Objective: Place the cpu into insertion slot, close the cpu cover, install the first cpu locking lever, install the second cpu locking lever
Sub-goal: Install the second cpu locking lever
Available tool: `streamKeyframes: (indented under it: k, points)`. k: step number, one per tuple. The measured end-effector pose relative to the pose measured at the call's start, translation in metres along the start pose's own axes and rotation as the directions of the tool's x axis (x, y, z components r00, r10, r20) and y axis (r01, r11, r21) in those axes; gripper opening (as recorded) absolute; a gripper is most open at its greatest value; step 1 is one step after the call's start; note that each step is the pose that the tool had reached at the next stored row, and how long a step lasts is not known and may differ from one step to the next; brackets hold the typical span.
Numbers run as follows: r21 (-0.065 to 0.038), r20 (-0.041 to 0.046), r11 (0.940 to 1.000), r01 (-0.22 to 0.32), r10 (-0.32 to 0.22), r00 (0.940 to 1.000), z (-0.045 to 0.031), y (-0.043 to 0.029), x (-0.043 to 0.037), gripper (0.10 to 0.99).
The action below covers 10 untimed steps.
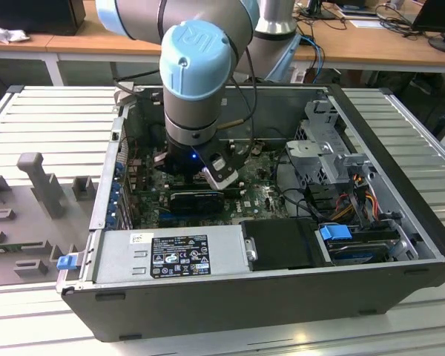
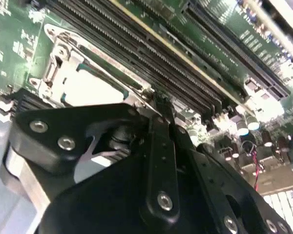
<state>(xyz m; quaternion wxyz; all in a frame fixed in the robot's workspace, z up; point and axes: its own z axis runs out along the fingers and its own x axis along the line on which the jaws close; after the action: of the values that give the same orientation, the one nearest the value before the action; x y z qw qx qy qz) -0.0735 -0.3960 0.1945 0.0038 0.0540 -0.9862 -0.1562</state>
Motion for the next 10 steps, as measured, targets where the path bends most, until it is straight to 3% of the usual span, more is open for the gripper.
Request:
streamKeyframes:
  k: [1, 3, 4, 10]
  points:
    - [-0.001, 0.0006, 1.0, 0.0, 0.0, 1.0, -0.0012, 0.0005, -0.0001, 0.106]
    - [0.0, -0.0001, 1.0, 0.0, 0.0, 1.0, -0.0147, 0.0049, 0.0002, 0.106]
    - [0.0, 0.0, 1.0, 0.0, 0.0, 1.0, -0.0179, 0.0058, 0.0002, 0.106]
    - [0.0, 0.0, 1.0, 0.0, 0.0, 1.0, -0.0193, 0.0063, 0.0002, 0.106]
